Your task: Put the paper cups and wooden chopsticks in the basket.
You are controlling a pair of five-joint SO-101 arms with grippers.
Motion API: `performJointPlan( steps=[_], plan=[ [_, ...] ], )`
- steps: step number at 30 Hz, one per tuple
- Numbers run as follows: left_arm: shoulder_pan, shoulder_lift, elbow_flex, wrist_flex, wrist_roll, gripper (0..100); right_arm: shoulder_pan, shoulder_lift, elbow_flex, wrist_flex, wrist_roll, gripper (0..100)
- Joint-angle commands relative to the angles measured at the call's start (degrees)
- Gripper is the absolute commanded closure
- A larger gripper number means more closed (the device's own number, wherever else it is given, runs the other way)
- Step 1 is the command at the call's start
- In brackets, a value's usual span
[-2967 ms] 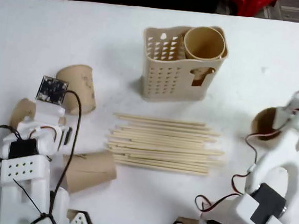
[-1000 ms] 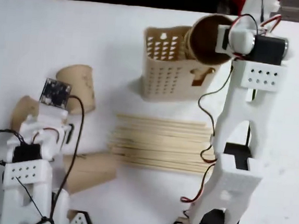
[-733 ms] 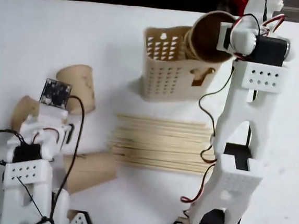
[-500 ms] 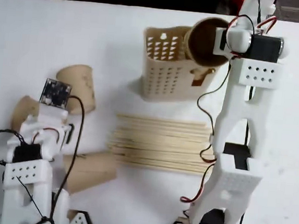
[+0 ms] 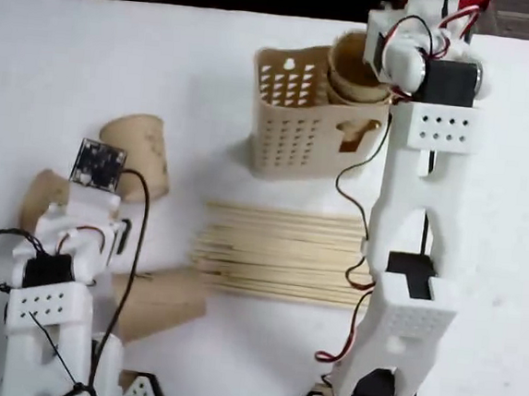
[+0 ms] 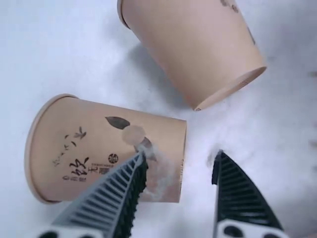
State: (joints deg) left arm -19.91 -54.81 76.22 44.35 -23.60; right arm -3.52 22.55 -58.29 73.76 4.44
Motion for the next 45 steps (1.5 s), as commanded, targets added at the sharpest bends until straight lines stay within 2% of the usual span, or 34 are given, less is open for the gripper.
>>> performJointPlan(
  steps=[1,4,7,11,13,15,17,23,27,29,32,37,40,45],
  plan=[
    [0.66,0.57,1.93,-0.09,-0.09,77,0.48,-0.40,-0.18,-3.12,0.00,64.5],
    [0.66,0.48,1.76,-0.09,0.00,77,2.33,-1.01,-0.18,0.84,0.00,66.4],
    [0.48,0.48,-2.55,0.88,0.09,77,4.44,-2.33,-2.46,10.42,0.00,73.5],
    [0.31,0.48,-15.38,11.69,2.81,77,6.99,-4.70,-4.75,23.08,0.00,92.3],
    [0.31,0.75,-23.65,18.37,3.16,77,8.31,-5.67,-3.60,25.01,0.00,99.1],
    [0.31,0.84,-31.74,24.09,3.25,77,10.51,-7.08,-0.62,24.84,0.09,96.6],
    [-0.40,0.92,-39.38,28.48,3.25,77,11.74,-8.92,3.08,24.84,1.05,98.5],
    [-7.60,2.86,-52.04,37.54,1.58,77,11.21,-19.21,25.67,24.75,11.69,98.2],
    [-4.70,9.45,-53.54,47.21,-1.23,76,11.30,-30.02,43.60,20.00,15.21,98.1],
    [-3.74,12.62,-54.07,48.97,-1.14,73,10.95,-36.53,54.77,14.64,16.70,98.1],
    [-4.62,17.10,-54.07,45.71,0.26,71,10.07,-46.11,73.23,5.76,20.57,98.1],
    [-13.85,26.77,-59.16,37.98,0.44,71,7.52,-58.24,98.73,-4.53,31.82,98.1],
    [-14.55,36.00,-65.14,39.21,-1.93,71,7.16,-62.37,106.37,-6.64,34.81,98.1],
    [-14.11,49.89,-74.55,41.76,-2.02,71,7.16,-66.24,113.41,-8.13,34.99,98.1]
  ],
)
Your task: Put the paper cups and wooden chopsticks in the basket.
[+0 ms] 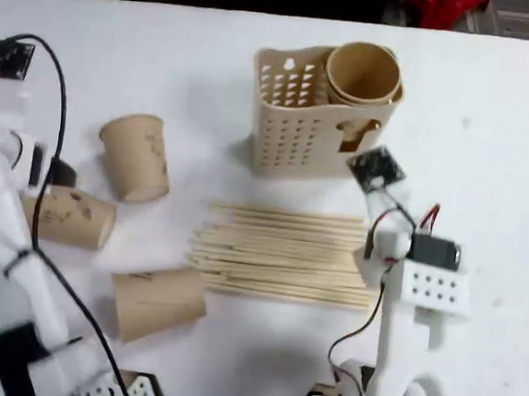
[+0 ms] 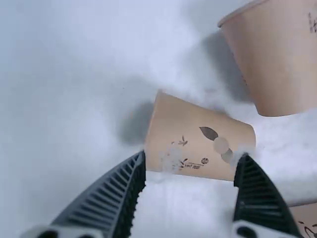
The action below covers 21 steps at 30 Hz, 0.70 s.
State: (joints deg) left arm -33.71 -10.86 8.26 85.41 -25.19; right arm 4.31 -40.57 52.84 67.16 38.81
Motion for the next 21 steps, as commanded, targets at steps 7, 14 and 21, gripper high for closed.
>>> performJointPlan(
  steps=[7,14,21],
  plan=[
    [-2.07,19.65,-14.95,1.14,-0.44,71,-0.66,-5.58,11.96,-7.08,0.35,98.1],
    [-3.74,22.64,-14.59,1.49,-4.40,71,-0.66,-10.59,19.78,-12.09,-1.58,98.1],
    [-3.56,24.13,-6.86,1.49,-9.23,71,-0.66,-18.33,25.93,-13.67,-3.16,98.1]
  ],
)
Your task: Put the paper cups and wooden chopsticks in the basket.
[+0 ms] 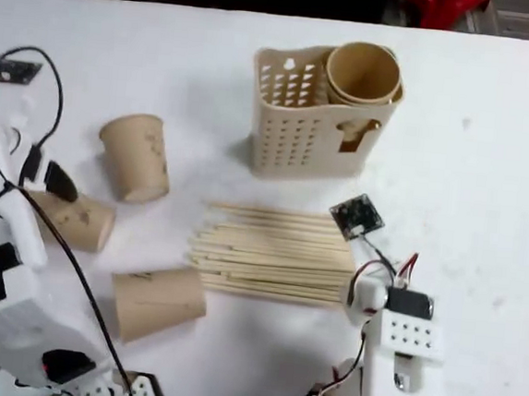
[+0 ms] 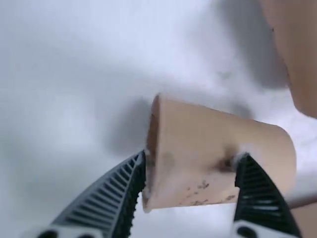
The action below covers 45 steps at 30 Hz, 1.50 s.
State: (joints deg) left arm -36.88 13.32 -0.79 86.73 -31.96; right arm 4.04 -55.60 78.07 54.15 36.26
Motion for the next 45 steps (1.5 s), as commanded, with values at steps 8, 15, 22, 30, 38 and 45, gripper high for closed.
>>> performJointPlan(
  steps=[8,15,22,30,38,45],
  plan=[
    [3.12,-0.66,4.48,4.57,-4.48,71,-0.40,-11.82,5.71,-0.48,-0.70,98.1],
    [8.66,-6.90,5.10,10.37,-4.22,74,-0.40,-16.40,8.44,-0.48,-0.62,98.1],
    [17.01,-17.45,8.09,13.63,-1.58,79,-0.40,-17.27,8.88,-0.48,-0.70,98.1],
    [33.19,-32.31,22.95,8.53,3.34,88,-0.40,-17.27,9.76,-0.48,-0.62,98.1],
    [37.85,-44.79,27.87,5.10,3.16,98,-0.40,-17.36,11.16,-0.84,-0.53,98.1],
    [37.76,-49.01,9.14,15.38,3.16,98,-0.40,-17.36,11.25,-0.92,-0.53,98.1]
  ],
)
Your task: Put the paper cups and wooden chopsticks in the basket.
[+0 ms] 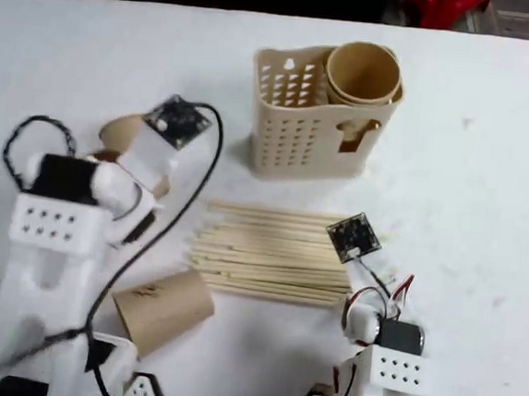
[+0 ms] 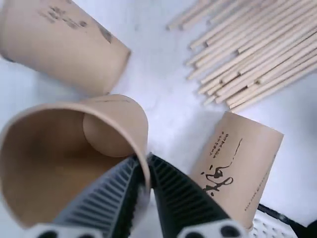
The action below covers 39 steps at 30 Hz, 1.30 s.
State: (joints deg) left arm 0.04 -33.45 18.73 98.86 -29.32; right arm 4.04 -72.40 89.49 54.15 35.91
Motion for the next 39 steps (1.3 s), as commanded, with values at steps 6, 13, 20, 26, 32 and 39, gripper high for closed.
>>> performJointPlan(
  steps=[6,13,20,26,32,39],
  plan=[
    [3.12,-2.07,-29.80,3.16,3.60,98,-0.48,-0.57,-0.09,-0.92,-0.18,98.1],
    [21.58,-1.80,-41.05,-8.88,12.48,98,-0.48,-0.57,-0.09,-0.92,-0.18,98.1],
    [31.43,13.85,-41.23,-28.48,16.18,98,-0.48,-0.57,-0.09,-1.01,-0.18,98.1],
    [32.57,34.68,-57.67,-28.75,16.26,98,-0.48,-0.57,1.23,-4.00,-0.18,98.1],
    [33.19,53.05,-77.19,-24.88,16.26,98,-0.48,-0.57,1.23,-4.00,-0.18,98.1],
    [33.19,68.09,-94.51,-16.62,16.26,98,-0.48,-0.57,1.32,-4.00,-0.18,98.1]
  ],
)
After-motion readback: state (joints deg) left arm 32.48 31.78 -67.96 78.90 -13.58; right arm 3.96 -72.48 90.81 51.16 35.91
